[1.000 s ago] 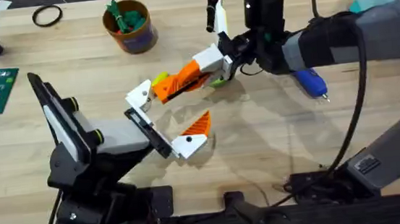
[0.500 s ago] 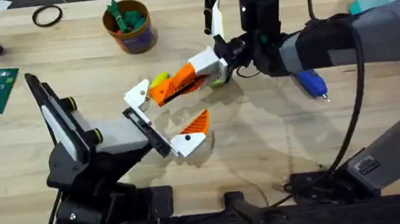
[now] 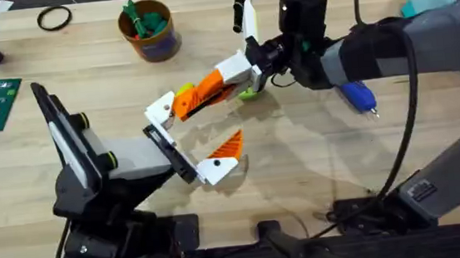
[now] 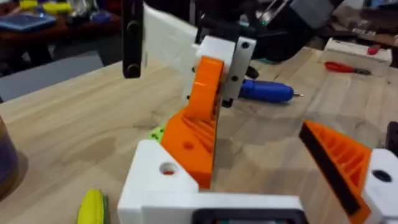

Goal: Pick up the gripper from the table and insert it into the empty holder that is missing its gripper. Then pick up a screw, insert it into the mounting hole, and use the screwdriver to tighten it. Finally, clean up the table by picking up the vegetable and placing it into the bucket.

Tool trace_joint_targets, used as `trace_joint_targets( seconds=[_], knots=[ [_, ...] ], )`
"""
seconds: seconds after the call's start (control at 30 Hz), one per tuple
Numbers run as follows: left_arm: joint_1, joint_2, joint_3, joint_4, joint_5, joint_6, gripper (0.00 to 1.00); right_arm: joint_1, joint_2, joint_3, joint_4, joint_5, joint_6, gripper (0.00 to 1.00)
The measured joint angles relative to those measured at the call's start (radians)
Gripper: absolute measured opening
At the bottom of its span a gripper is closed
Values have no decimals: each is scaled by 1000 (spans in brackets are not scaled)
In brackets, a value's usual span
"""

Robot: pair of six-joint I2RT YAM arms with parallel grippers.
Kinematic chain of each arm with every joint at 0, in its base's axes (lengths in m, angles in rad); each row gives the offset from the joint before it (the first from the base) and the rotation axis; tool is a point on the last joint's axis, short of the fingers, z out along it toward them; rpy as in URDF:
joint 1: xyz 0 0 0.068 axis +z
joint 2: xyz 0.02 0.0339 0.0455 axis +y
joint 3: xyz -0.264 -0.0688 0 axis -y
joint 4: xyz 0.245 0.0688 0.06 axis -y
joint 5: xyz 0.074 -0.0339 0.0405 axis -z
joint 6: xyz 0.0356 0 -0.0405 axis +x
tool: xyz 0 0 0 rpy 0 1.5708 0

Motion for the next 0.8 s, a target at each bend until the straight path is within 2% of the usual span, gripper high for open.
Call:
trace_joint_targets(
  seconds=[0.33,0.5,0.8],
  knots=[
    [0,0,0,-3,12,1,986,1,0,0,-15,4,27,15],
    [0,0,0,-8,41,-9,987,8,0,0,-83,16,-6,15],
    [8,0,2,-18,61,-20,986,15,3,0,-88,29,-34,15]
  ],
)
